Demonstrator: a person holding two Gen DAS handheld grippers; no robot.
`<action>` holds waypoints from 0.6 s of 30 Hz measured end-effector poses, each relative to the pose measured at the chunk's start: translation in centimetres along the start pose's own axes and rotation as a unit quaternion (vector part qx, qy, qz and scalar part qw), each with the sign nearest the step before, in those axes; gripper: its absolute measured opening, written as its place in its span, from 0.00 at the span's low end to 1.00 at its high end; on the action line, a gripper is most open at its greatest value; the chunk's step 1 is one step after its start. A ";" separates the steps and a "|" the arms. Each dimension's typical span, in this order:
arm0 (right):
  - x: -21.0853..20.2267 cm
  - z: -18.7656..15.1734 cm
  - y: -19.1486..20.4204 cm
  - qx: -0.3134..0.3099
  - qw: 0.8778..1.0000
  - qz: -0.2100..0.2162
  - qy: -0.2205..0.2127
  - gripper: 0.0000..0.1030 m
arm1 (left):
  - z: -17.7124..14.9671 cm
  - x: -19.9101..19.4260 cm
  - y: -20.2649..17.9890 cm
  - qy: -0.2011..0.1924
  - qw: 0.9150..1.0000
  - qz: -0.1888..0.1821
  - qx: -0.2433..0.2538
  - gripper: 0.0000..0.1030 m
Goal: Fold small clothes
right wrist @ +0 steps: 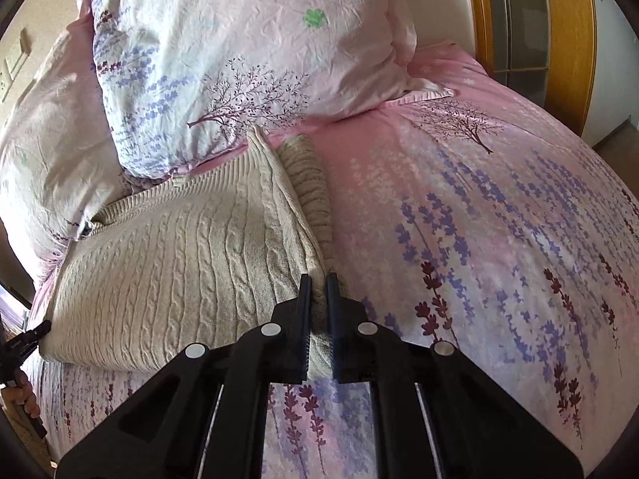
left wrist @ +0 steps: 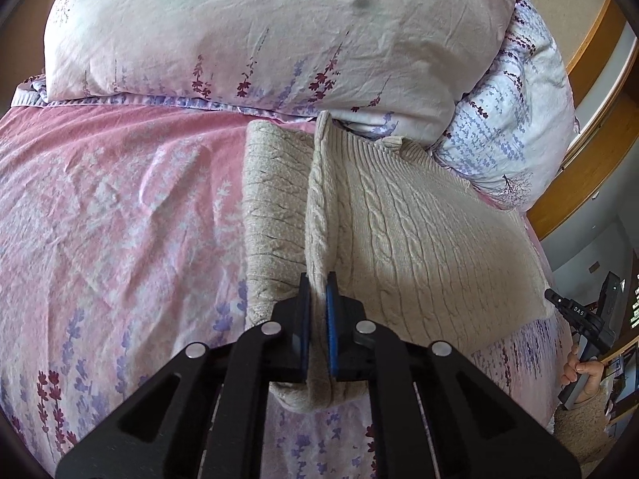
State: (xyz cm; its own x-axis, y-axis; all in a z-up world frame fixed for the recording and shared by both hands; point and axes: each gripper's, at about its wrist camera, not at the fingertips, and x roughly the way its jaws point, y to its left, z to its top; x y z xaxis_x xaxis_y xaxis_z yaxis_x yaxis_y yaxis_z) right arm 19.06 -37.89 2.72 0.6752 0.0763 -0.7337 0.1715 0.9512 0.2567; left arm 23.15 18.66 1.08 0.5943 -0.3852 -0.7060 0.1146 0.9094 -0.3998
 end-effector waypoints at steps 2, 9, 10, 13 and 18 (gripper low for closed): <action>-0.1 -0.2 0.0 -0.002 1.000 -0.008 0.000 0.07 | -0.1 -0.1 0.2 -0.001 1.000 -0.002 0.001 0.06; 0.2 0.7 0.4 0.005 1.000 -0.016 0.002 0.17 | 0.1 -0.4 -0.5 -0.013 1.000 0.002 0.012 0.14; -0.3 0.8 0.6 0.004 1.000 -0.018 -0.010 0.25 | 0.2 -1.0 -0.5 -0.023 1.000 0.007 0.011 0.18; -1.9 1.3 2.1 -0.017 0.999 -0.005 -0.043 0.39 | 0.5 -2.6 -1.4 -0.056 0.998 0.003 0.014 0.28; -0.8 1.5 6.2 -0.079 0.996 0.026 -0.026 0.39 | 0.1 -1.2 -5.7 -0.049 0.996 -0.015 0.070 0.37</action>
State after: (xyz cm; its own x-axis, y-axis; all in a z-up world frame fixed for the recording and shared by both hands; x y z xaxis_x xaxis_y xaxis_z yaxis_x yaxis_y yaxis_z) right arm 20.64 -32.50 5.87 0.7174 0.1150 -0.6871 0.0234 0.9818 0.1887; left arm 21.90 13.95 4.26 0.6638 -0.4007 -0.6315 0.2382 0.9137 -0.3293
